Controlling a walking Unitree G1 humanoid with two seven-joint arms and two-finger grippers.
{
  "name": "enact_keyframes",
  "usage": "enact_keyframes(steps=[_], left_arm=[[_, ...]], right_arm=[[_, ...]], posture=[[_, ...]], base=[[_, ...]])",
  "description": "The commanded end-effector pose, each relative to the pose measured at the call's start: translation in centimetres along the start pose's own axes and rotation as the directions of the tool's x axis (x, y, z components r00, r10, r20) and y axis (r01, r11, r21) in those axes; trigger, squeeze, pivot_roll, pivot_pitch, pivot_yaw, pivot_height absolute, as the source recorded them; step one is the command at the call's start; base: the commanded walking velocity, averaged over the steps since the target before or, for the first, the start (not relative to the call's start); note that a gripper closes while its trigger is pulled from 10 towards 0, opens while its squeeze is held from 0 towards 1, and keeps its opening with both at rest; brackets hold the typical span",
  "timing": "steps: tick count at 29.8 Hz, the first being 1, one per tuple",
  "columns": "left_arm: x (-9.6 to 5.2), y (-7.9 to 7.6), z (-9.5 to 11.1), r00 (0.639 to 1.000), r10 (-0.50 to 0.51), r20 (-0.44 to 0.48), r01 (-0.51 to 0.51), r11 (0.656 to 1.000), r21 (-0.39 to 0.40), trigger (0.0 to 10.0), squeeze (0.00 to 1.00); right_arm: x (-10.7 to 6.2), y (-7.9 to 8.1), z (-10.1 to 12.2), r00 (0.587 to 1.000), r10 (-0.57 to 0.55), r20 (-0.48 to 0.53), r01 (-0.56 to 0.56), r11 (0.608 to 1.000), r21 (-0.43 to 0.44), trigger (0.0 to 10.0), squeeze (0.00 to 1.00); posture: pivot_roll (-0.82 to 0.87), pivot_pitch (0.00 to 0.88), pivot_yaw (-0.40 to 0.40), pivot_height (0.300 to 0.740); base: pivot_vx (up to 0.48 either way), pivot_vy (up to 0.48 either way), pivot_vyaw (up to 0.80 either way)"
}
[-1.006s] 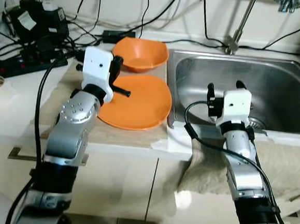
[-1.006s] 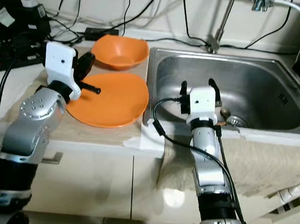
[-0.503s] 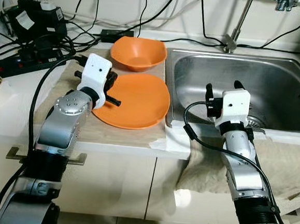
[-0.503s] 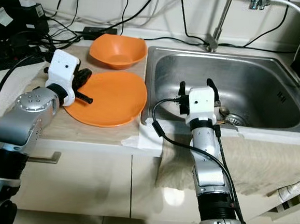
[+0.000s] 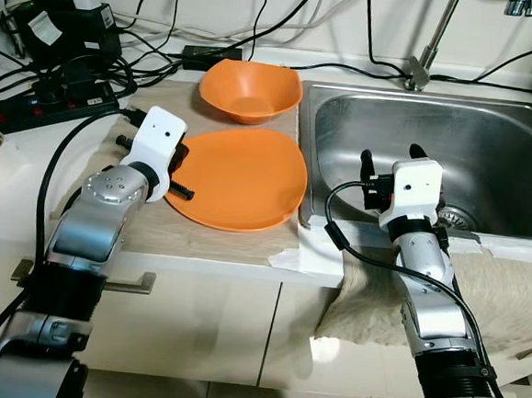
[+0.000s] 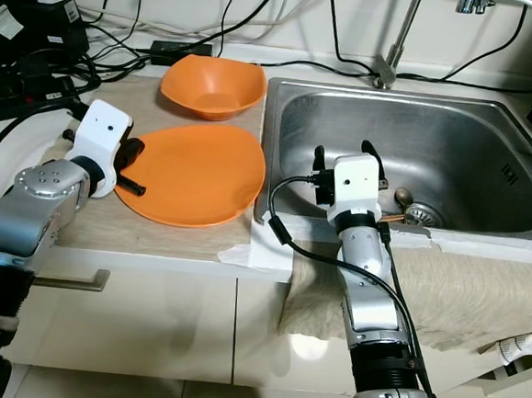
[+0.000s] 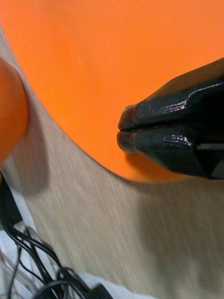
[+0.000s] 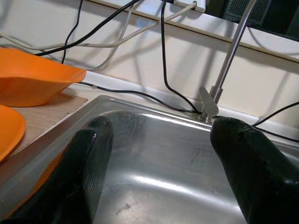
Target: Kitchen organization
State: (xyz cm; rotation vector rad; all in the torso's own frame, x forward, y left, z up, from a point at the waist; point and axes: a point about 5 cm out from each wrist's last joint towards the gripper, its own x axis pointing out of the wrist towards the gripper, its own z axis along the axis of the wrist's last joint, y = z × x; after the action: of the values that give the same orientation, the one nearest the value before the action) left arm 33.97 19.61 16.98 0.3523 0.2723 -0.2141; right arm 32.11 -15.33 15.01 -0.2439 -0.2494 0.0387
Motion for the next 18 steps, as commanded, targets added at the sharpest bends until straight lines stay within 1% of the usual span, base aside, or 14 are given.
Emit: enact_keyframes(steps=[1, 7, 10, 11, 13, 14, 15, 16, 17, 18], left_arm=[[-0.5, 0.4, 0.1, 1.000, 0.011, -0.001, -0.011, 1.000, 0.003, 10.0, 0.00], [-0.7, 0.1, -0.8, 0.999, -0.001, -0.035, 0.000, 1.000, -0.007, 10.0, 0.00], [-0.9, -0.9, -1.9, 0.996, -0.035, -0.084, 0.034, 0.999, -0.019, 10.0, 0.00], [-0.9, -0.9, -1.9, 0.996, -0.035, -0.084, 0.034, 0.999, -0.019, 10.0, 0.00], [-1.1, -1.5, -2.7, 0.992, -0.060, -0.115, 0.057, 0.998, -0.033, 10.0, 0.00], [-1.1, -1.5, -2.7, 0.992, -0.060, -0.115, 0.057, 0.998, -0.033, 10.0, 0.00], [-1.1, -1.7, -2.9, 0.991, -0.066, -0.120, 0.061, 0.997, -0.043, 10.0, 0.00], [-1.2, -1.9, -3.2, 0.989, -0.072, -0.126, 0.065, 0.996, -0.055, 10.0, 0.00], [-1.2, -1.9, -3.2, 0.989, -0.072, -0.126, 0.065, 0.996, -0.055, 10.0, 0.00], [-1.2, -2.1, -3.5, 0.989, -0.074, -0.130, 0.066, 0.996, -0.064, 10.0, 0.00]], right_arm=[[0.2, -0.3, 0.0, 1.000, 0.006, -0.010, -0.006, 1.000, 0.006, 10.0, 0.00], [0.2, -0.1, -0.1, 1.000, 0.022, -0.021, -0.021, 1.000, 0.015, 10.0, 0.00], [0.3, 0.0, -0.2, 0.999, 0.034, -0.040, -0.032, 0.999, 0.044, 10.0, 0.00], [0.3, 0.0, -0.2, 0.999, 0.034, -0.040, -0.032, 0.999, 0.044, 10.0, 0.00], [0.5, 0.1, -0.6, 0.995, 0.048, -0.087, -0.036, 0.990, 0.136, 10.0, 0.00], [0.5, 0.1, -0.6, 0.995, 0.048, -0.087, -0.036, 0.990, 0.136, 10.0, 0.00], [0.7, 0.1, -0.7, 0.992, 0.056, -0.109, -0.034, 0.981, 0.191, 10.0, 0.00], [1.2, 0.1, -0.6, 0.989, 0.071, -0.130, -0.034, 0.963, 0.266, 10.0, 0.00], [1.2, 0.1, -0.6, 0.989, 0.071, -0.130, -0.034, 0.963, 0.266, 10.0, 0.00], [1.5, 0.1, -0.4, 0.987, 0.084, -0.134, -0.038, 0.949, 0.313, 10.0, 0.00]], posture=[[0.07, 0.000, -0.016, 0.732], [0.07, 0.000, -0.020, 0.732], [0.07, 0.000, -0.024, 0.732], [0.07, 0.000, -0.024, 0.732], [0.07, 0.000, -0.027, 0.732], [0.07, 0.000, -0.027, 0.732], [0.07, 0.000, -0.029, 0.732], [0.07, 0.000, -0.031, 0.732], [0.07, 0.000, -0.031, 0.732], [0.07, 0.000, -0.031, 0.732]], base=[[0.000, 0.000, 0.00], [0.000, 0.000, 0.00], [0.000, 0.000, 0.00], [0.000, 0.000, 0.00], [0.000, 0.000, 0.00], [0.000, 0.000, 0.00], [0.000, 0.000, 0.00], [0.000, 0.000, 0.00], [0.000, 0.000, 0.00], [0.000, 0.000, 0.00]])
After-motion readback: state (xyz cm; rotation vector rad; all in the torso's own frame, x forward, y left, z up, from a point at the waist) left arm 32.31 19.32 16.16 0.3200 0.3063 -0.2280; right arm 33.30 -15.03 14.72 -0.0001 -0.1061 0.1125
